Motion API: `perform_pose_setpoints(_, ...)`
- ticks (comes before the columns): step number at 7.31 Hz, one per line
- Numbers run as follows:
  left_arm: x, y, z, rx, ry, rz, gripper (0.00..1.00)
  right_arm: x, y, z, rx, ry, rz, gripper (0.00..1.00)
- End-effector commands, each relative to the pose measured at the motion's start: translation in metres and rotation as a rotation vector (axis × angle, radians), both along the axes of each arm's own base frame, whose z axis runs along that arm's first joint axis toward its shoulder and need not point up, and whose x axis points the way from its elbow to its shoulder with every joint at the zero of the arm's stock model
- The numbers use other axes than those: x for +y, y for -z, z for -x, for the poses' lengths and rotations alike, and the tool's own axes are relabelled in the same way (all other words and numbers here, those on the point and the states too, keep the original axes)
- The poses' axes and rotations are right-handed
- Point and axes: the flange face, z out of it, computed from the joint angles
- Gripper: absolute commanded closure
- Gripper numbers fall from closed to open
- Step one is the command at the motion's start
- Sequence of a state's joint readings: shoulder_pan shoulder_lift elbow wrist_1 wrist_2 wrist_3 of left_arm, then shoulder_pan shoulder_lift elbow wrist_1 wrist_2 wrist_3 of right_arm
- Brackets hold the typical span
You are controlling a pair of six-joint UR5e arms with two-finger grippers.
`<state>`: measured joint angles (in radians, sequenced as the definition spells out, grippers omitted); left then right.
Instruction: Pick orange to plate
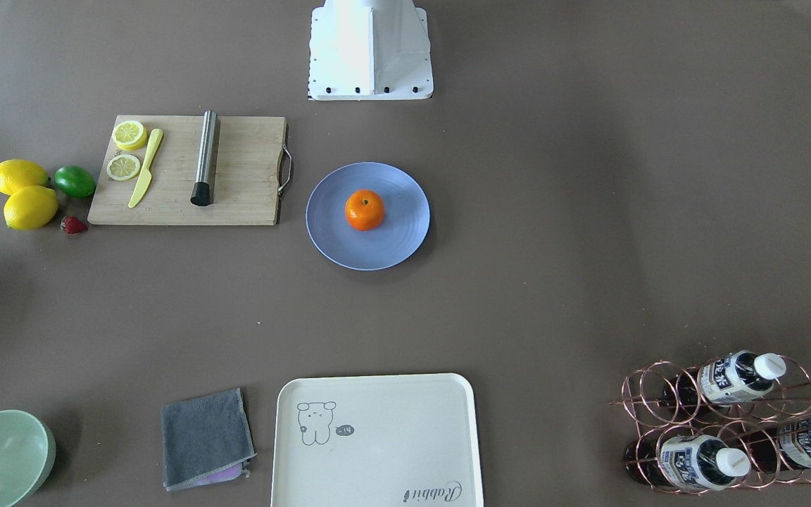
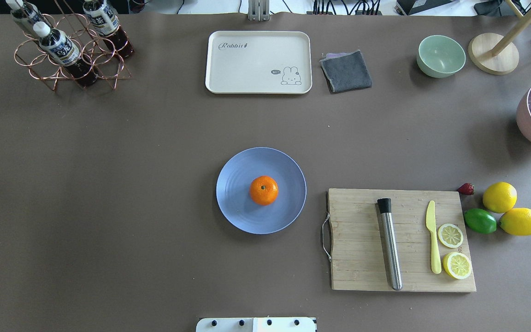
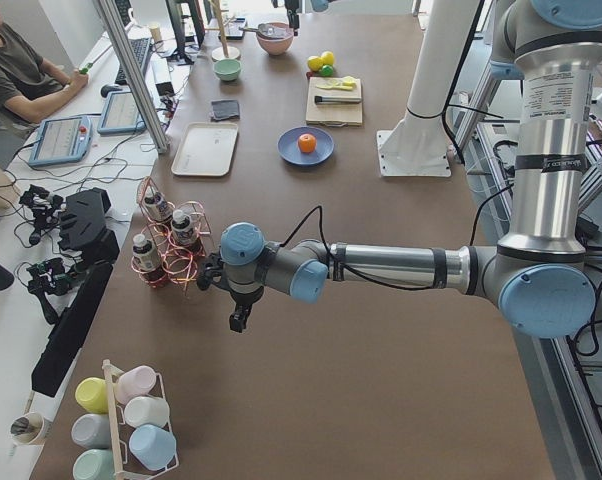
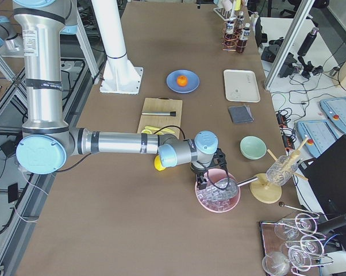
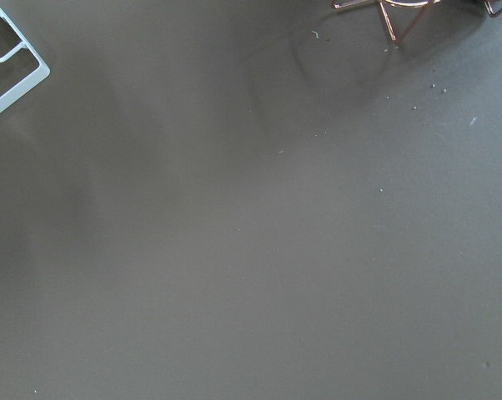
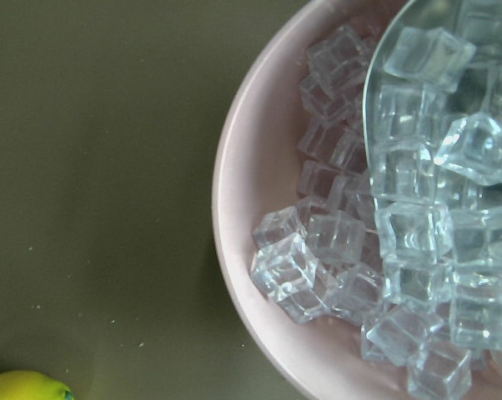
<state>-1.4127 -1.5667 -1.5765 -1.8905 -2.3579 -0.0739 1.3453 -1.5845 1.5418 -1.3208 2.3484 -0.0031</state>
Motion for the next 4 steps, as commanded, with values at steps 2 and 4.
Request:
perform_pose_setpoints(2, 0.0047, -0.0011, 0.0008, 0.000, 0.001, 0.000, 0.02, 0.0016, -0.0024, -0.0004, 0.001, 0.000, 0.005, 0.00)
perform_pose_setpoints(4, 0.0054, 0.0019, 0.0017, 0.003, 0.002, -0.015, 0.02, 0.0023, -0.0033, -0.0006, 0.003, 0.000, 0.006, 0.00)
